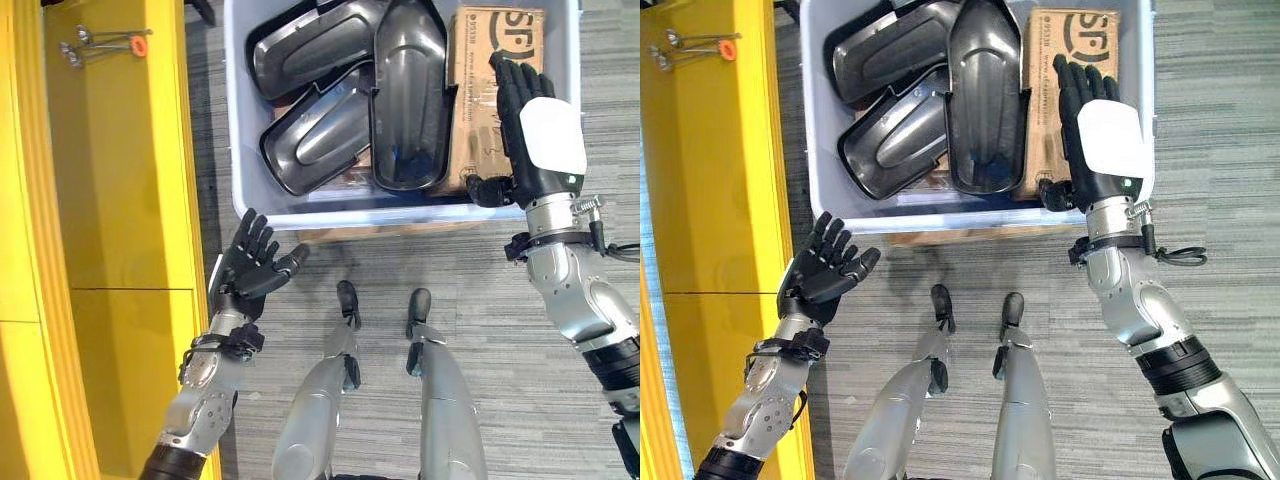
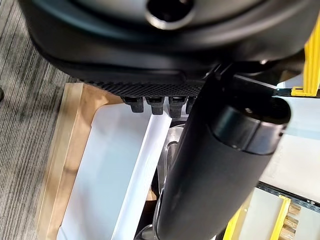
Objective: Move parts from the plastic box to the shelf.
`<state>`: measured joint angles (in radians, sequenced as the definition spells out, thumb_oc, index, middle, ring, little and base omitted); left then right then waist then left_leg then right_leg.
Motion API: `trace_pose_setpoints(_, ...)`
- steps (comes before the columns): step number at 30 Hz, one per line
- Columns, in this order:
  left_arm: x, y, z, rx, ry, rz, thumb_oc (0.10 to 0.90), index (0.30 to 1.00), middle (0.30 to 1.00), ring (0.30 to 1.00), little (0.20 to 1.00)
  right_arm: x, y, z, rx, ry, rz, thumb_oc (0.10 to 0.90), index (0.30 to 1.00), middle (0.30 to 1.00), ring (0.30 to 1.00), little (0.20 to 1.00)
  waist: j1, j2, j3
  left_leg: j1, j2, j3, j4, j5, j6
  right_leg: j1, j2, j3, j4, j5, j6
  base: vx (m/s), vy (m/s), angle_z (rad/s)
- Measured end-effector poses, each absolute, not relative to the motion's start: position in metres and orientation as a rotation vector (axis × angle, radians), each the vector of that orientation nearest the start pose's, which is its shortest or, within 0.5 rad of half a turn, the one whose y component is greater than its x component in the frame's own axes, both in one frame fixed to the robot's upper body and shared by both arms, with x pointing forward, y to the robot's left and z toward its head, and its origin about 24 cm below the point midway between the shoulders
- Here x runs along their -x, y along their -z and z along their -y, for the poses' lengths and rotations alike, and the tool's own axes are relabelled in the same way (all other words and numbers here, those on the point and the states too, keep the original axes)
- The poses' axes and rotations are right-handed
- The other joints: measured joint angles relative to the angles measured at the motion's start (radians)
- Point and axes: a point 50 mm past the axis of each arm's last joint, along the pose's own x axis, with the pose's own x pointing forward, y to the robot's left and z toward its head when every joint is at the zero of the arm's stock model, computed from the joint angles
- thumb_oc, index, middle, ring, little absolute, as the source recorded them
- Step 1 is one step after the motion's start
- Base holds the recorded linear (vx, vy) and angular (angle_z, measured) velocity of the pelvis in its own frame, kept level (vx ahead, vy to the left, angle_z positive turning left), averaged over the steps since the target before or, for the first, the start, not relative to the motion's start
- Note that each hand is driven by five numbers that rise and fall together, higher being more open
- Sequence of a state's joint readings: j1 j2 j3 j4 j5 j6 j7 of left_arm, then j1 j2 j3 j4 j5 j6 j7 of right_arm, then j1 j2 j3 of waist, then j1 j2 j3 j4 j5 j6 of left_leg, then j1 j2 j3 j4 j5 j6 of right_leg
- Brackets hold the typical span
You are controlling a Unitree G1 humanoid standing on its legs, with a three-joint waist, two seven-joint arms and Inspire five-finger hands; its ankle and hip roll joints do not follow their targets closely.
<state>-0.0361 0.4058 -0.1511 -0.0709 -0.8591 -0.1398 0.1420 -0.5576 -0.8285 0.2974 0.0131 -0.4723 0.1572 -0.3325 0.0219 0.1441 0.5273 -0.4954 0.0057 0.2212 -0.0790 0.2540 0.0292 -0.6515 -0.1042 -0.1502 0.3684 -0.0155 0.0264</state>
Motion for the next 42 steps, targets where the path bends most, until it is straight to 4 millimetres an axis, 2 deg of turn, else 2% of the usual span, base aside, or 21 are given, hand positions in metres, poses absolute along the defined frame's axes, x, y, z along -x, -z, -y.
trace_pose_setpoints(3, -0.256, -0.077, -0.195, 0.476, 0.000, 0.107, 0.900, 1.000, 1.000, 1.000, 1.000, -0.314, -0.207, 0.218, 1.311, 0.260, 0.575, 0.900, 1.000, 1.000, 1.000, 1.000, 0.003, -0.002, 0.001, -0.006, 0.006, -0.003, 0.000, 0.000, 0.000, 0.000, 0.005, -0.004, -0.008, 0.001, -0.002, -0.04, -0.038, 0.01)
trace_pose_setpoints(7, -0.257, -0.078, -0.199, 0.475, -0.015, 0.117, 0.900, 1.000, 1.000, 1.000, 1.000, -0.313, -0.209, 0.221, 1.338, 0.278, 0.598, 0.900, 1.000, 1.000, 1.000, 1.000, 0.005, -0.016, 0.002, -0.011, 0.007, -0.005, 0.000, 0.000, 0.001, 0.001, 0.008, -0.007, -0.018, 0.007, -0.002, -0.06, -0.061, 0.01)
trace_pose_setpoints(11, -0.258, -0.080, -0.199, 0.475, -0.014, 0.121, 0.900, 1.000, 1.000, 1.000, 1.000, -0.318, -0.213, 0.218, 1.340, 0.279, 0.625, 0.900, 1.000, 1.000, 1.000, 1.000, 0.007, -0.016, 0.002, -0.014, 0.005, -0.006, 0.000, -0.001, 0.002, 0.001, 0.007, -0.007, -0.023, 0.009, 0.002, 0.00, 0.000, 0.00)
trace_pose_setpoints(14, -0.258, -0.080, -0.199, 0.479, -0.017, 0.123, 0.900, 1.000, 1.000, 1.000, 1.000, -0.324, -0.224, 0.197, 1.338, 0.234, 0.702, 0.900, 1.000, 1.000, 1.000, 1.000, 0.012, -0.016, 0.002, -0.027, 0.005, -0.009, 0.000, -0.001, 0.003, -0.009, 0.007, -0.010, -0.028, 0.011, 0.003, 0.00, -0.005, 0.01)
trace_pose_setpoints(17, -0.259, -0.080, -0.201, 0.494, -0.023, 0.123, 0.900, 1.000, 1.000, 1.000, 1.000, -0.327, -0.232, 0.186, 1.363, 0.192, 0.733, 0.900, 1.000, 1.000, 1.000, 1.000, 0.014, -0.015, 0.002, -0.031, 0.003, -0.009, 0.000, -0.002, 0.003, -0.011, 0.004, -0.011, -0.029, 0.011, 0.003, 0.00, -0.005, 0.01)
trace_pose_setpoints(23, -0.264, -0.082, -0.200, 0.516, -0.021, 0.125, 0.900, 1.000, 1.000, 1.000, 1.000, -0.330, -0.242, 0.176, 1.410, 0.169, 0.759, 0.900, 1.000, 1.000, 1.000, 1.000, 0.031, -0.015, 0.002, -0.047, 0.000, -0.010, 0.000, -0.001, 0.005, -0.028, 0.001, -0.013, -0.026, 0.014, -0.002, 0.00, 0.000, 0.01)
trace_pose_setpoints(27, -0.265, -0.083, -0.197, 0.515, -0.003, 0.125, 0.900, 1.000, 1.000, 1.000, 1.000, -0.334, -0.238, 0.168, 1.476, 0.118, 0.747, 0.900, 1.000, 1.000, 1.000, 1.000, 0.040, -0.015, 0.002, -0.048, -0.003, -0.012, 0.000, 0.005, 0.012, -0.029, -0.005, -0.017, -0.020, 0.012, -0.001, 0.01, 0.000, 0.02)
trace_pose_setpoints(36, -0.267, -0.085, -0.195, 0.513, 0.015, 0.123, 0.900, 1.000, 1.000, 1.000, 1.000, -0.342, -0.226, 0.178, 1.517, 0.118, 0.644, 0.900, 1.000, 1.000, 1.000, 1.000, 0.040, -0.014, 0.002, -0.052, -0.009, -0.023, 0.000, 0.003, 0.009, -0.032, -0.012, -0.024, -0.015, 0.009, 0.003, 0.00, -0.001, 0.01)
trace_pose_setpoints(40, -0.267, -0.088, -0.197, 0.514, 0.009, 0.136, 0.900, 1.000, 1.000, 1.000, 1.000, -0.337, -0.229, 0.183, 1.550, 0.257, 0.735, 0.900, 1.000, 1.000, 1.000, 1.000, 0.038, -0.014, 0.001, -0.065, -0.008, -0.020, 0.000, 0.003, 0.007, -0.047, -0.012, -0.020, -0.013, 0.009, 0.003, 0.02, 0.032, -0.01)
trace_pose_setpoints(42, -0.267, -0.089, -0.197, 0.516, 0.005, 0.138, 0.900, 1.000, 1.000, 1.000, 1.000, -0.331, -0.237, 0.186, 1.510, 0.336, 0.803, 0.900, 1.000, 1.000, 1.000, 1.000, 0.037, -0.014, 0.001, -0.067, -0.009, -0.017, 0.000, 0.002, 0.007, -0.049, -0.012, -0.017, -0.013, 0.009, 0.003, 0.02, 0.036, -0.03)
